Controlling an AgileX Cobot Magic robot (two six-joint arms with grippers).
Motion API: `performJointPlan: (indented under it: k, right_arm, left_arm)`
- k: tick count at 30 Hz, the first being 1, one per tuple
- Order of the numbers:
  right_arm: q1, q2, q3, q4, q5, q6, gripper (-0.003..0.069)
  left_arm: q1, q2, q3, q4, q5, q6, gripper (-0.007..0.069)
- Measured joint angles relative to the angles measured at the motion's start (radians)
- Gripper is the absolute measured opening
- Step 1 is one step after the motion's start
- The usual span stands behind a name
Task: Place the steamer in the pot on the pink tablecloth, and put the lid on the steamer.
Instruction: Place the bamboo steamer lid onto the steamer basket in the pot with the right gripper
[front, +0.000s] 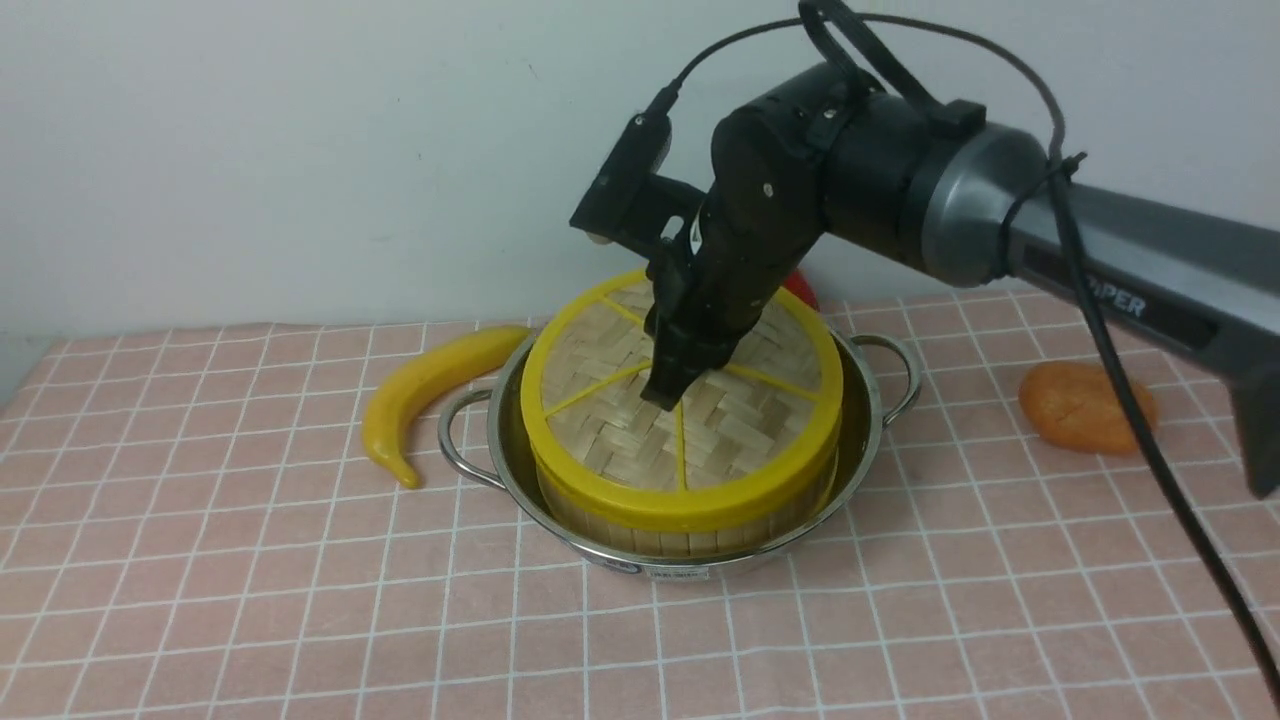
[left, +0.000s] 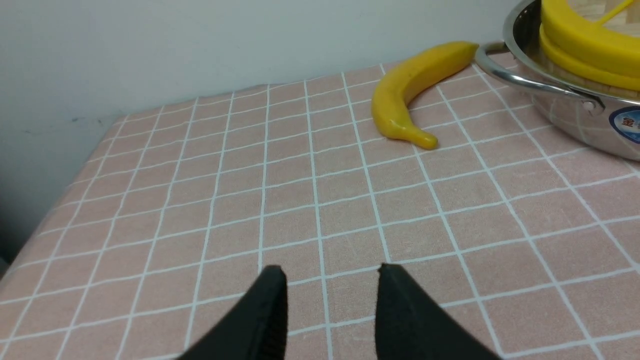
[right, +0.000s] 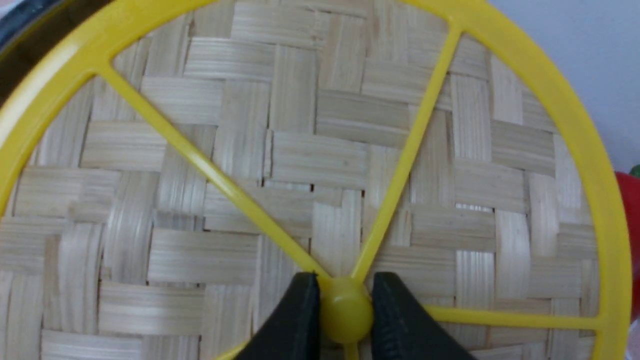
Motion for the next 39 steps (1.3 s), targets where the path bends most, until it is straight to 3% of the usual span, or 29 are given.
performJointPlan:
  k: [39]
  right_arm:
    - [-0.068,0.021,-0.011,0.138,0.003,0.008,0.0145]
  left_arm:
    - [0.0,0.0,0.0,0.0,0.0,0.0,0.0243]
